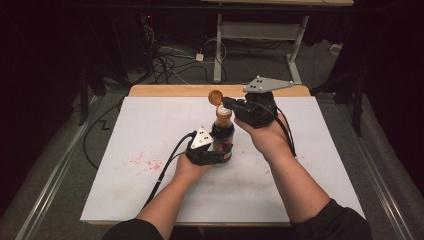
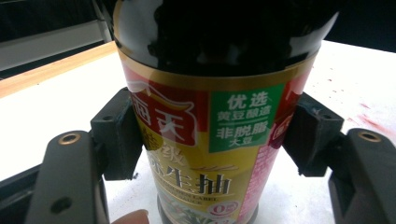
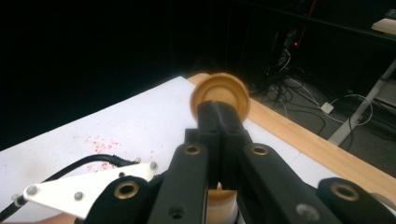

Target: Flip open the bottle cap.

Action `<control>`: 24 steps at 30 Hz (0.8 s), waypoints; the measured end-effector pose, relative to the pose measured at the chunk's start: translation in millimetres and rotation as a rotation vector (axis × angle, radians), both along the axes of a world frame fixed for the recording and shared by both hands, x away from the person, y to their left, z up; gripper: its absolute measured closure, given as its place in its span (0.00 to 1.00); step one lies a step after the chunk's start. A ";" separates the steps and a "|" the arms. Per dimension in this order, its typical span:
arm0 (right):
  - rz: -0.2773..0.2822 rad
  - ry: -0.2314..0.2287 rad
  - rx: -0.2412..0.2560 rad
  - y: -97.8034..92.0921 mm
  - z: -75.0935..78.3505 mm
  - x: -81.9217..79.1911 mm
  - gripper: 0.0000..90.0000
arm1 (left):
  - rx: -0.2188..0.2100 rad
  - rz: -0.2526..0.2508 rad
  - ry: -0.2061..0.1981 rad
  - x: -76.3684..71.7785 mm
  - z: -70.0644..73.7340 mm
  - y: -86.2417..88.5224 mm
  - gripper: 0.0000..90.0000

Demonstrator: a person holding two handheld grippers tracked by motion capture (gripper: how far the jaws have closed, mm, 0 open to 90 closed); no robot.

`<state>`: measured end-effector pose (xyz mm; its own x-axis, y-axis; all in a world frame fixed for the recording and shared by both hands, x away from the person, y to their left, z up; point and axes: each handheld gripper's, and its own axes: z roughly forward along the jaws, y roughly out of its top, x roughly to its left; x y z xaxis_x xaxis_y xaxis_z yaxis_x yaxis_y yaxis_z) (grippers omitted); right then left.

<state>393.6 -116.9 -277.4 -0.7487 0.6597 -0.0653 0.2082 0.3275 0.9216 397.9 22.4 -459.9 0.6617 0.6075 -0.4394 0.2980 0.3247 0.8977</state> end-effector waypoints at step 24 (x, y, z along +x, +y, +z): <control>-0.041 -0.015 0.004 -28.2 -1.1 0.3 1.00 | 0.002 -0.001 0.007 0.4 0.6 0.6 0.32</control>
